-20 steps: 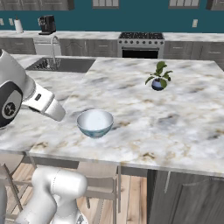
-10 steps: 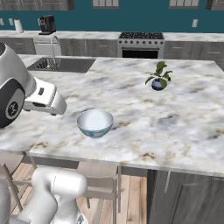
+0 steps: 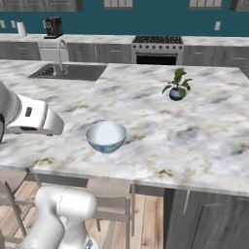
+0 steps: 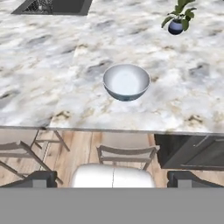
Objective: Pick up the bowls from the cabinet and place each bowl in front of a stool on the dining counter.
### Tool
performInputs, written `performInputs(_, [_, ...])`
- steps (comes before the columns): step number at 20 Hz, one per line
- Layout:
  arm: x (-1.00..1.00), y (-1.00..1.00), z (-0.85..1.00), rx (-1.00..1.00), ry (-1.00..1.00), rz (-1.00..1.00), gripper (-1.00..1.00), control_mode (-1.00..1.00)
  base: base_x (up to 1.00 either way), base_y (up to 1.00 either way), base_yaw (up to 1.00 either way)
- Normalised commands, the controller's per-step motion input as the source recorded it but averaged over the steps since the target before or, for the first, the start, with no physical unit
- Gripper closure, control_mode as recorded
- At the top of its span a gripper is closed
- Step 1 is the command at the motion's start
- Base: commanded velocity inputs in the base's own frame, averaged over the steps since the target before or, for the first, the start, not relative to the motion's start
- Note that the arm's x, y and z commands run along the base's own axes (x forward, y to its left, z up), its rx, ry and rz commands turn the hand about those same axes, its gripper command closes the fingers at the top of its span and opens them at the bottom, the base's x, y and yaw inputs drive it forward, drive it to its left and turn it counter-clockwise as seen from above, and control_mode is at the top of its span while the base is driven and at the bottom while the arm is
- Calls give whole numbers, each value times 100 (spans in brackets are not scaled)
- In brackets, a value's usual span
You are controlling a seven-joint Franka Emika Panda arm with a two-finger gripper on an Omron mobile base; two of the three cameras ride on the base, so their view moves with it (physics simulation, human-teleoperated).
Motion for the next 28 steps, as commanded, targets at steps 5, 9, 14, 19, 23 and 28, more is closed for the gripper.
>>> performInputs(5, [0,0,0,0,0,0,-100,100,0,-39,1])
performInputs(9, [0,0,0,0,0,0,-100,100,-2,-99,0])
performInputs(14, [0,0,0,0,0,0,-100,100,-30,-100,-2])
performInputs(19, [0,0,0,0,0,0,-100,100,-60,-100,-4])
performInputs(23, [0,0,0,0,0,0,-100,100,-28,-100,-3])
performInputs(28, [0,0,0,0,0,0,-100,100,-7,-100,0])
